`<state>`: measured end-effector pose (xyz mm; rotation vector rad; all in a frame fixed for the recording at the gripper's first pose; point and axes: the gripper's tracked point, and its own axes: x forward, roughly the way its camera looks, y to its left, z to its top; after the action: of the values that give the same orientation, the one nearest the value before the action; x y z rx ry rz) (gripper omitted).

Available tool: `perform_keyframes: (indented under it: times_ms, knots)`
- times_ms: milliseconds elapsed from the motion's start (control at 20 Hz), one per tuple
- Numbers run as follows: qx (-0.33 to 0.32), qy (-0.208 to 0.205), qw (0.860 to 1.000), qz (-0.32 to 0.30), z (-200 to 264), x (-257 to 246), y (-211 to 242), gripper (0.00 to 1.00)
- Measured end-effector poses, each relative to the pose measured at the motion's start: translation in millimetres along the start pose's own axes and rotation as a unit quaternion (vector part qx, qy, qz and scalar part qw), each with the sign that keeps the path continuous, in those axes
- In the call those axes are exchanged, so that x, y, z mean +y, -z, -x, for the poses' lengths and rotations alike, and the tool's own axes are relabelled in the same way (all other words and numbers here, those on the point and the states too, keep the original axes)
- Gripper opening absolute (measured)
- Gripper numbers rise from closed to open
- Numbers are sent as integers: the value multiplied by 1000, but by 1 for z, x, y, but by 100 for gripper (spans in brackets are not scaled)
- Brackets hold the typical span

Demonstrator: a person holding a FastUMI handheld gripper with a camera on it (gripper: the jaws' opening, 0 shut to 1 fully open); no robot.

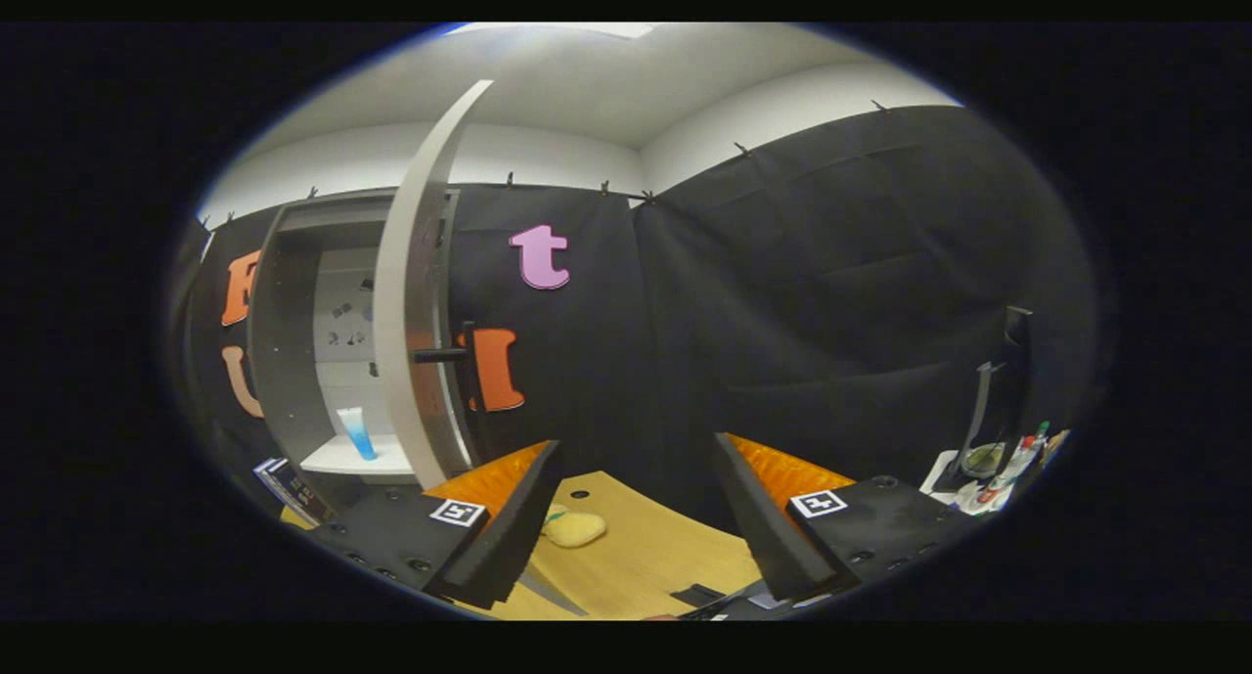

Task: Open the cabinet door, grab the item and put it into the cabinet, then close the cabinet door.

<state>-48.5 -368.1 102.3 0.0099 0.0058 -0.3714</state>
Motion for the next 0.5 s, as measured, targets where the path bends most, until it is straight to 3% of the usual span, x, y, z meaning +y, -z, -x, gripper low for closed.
perform_keyframes:
  times_ms: [200, 500]
  knots:
    - [7, -11, 1000, -8, -33, 11, 4, 98]
    - [2, -19, 1000, -13, -32, 13, 3, 97]
